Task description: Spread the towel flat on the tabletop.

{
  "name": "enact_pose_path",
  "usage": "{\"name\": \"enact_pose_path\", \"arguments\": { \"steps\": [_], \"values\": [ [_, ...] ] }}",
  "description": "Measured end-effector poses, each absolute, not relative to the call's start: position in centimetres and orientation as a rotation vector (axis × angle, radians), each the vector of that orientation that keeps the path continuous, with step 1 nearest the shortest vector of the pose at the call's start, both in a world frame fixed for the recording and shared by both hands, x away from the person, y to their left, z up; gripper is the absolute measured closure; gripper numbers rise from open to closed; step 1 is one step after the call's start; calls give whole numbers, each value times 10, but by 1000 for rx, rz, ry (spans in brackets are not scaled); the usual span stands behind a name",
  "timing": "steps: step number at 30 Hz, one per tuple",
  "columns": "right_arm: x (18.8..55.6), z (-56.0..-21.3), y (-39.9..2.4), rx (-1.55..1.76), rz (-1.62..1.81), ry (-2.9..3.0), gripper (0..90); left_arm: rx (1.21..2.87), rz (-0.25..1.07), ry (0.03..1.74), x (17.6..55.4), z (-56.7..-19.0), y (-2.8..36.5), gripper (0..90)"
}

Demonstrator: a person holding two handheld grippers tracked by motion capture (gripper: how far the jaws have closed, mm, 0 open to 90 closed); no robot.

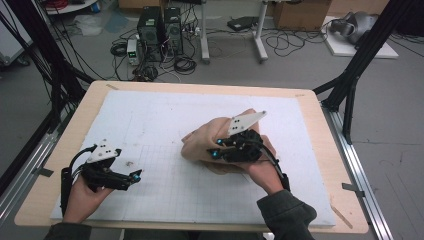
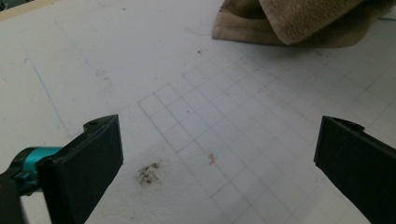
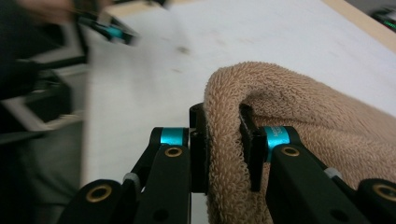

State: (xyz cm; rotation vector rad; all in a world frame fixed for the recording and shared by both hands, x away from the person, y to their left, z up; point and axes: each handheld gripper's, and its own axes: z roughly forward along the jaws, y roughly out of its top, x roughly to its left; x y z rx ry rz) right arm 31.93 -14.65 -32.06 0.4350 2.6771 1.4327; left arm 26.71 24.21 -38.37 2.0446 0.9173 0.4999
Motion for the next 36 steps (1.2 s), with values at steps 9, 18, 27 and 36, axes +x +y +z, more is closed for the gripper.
{"name": "enact_pose_path", "arguments": {
  "steps": [9,18,27,36],
  "values": [
    [292,-351,-138,366,1336,2812,758,2057,479,880,273,-384,223,17],
    [287,-364,-177,539,1469,2762,385,2081,387,818,296,-392,184,72],
    [309,-373,-219,712,1228,2629,386,2096,347,717,314,-387,149,214],
    [320,-413,-226,774,1127,2665,481,2259,196,642,340,-417,105,421]
  ]
}}
